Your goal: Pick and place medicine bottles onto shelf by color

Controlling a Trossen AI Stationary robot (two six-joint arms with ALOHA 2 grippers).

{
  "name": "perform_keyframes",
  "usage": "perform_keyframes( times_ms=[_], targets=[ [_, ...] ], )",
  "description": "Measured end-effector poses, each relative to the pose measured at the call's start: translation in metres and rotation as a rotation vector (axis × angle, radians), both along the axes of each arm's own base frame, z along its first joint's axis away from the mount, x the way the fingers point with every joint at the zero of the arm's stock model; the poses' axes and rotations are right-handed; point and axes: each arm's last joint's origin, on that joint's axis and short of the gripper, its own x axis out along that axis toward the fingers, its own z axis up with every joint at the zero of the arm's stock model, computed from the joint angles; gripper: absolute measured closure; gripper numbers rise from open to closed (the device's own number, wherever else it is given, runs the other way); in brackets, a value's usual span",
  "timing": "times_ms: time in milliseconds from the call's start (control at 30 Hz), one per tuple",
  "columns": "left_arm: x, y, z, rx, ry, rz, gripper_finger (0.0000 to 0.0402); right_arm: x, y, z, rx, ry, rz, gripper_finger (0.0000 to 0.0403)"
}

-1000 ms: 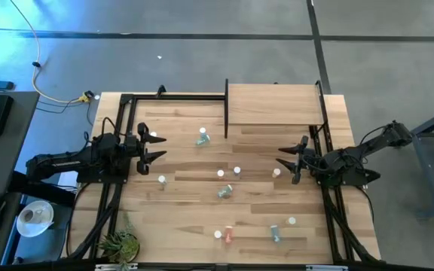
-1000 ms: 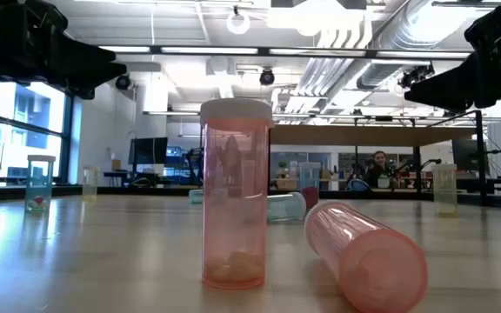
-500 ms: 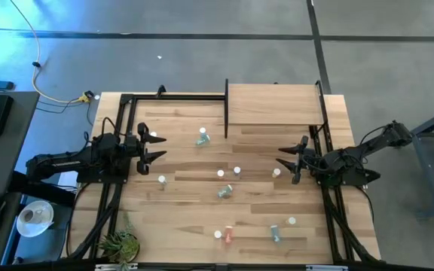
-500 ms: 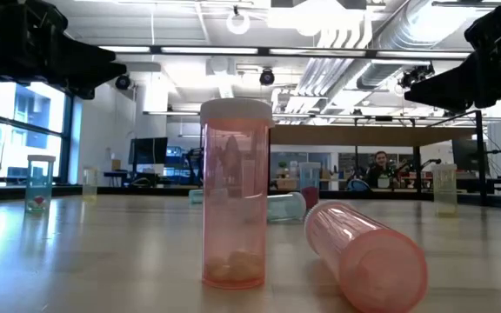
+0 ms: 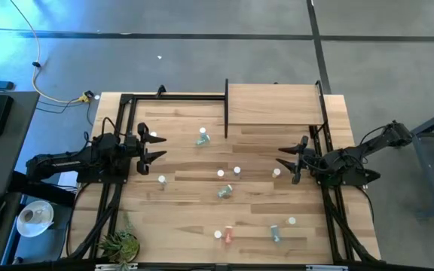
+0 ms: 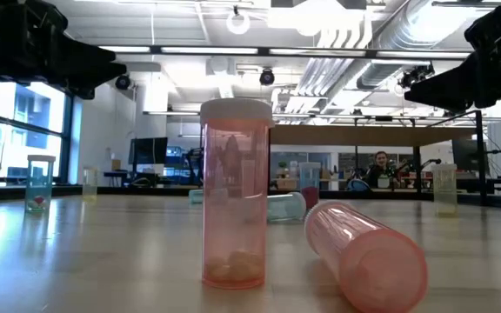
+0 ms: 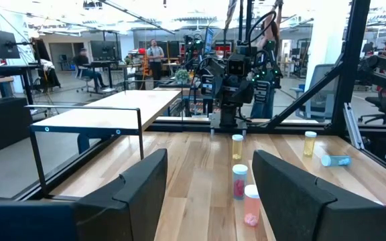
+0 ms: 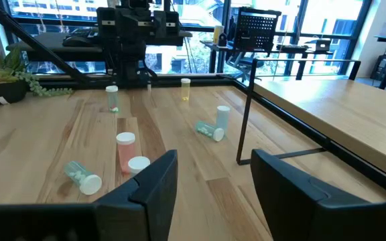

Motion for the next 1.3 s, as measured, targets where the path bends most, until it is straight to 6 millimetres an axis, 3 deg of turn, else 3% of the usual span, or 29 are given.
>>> perform_keyframes(
  times_ms=[567, 933, 1133, 1300],
  targets=[
    [0.000, 0.000, 0.001, -0.003, -0.008, 0.000, 0.0192, 0.000, 0.000, 0.000, 0.000, 0.000, 0.000, 0.0221],
    [-0.006, 0.003, 0.031, 0.100, -0.207, 0.156, 0.0192, 0.000, 0.000, 0.000, 0.000, 0.000, 0.000, 0.0221],
    [0.003, 0.007, 0.052, 0.136, -0.126, 0.211, 0.0192, 0.000, 0.000, 0.000, 0.000, 0.001, 0.000, 0.0221],
    [0.023, 0.018, 0.062, 0.175, 0.053, 0.297, 0.0192, 0.000, 0.000, 0.000, -0.001, 0.001, 0.000, 0.0221]
  ],
)
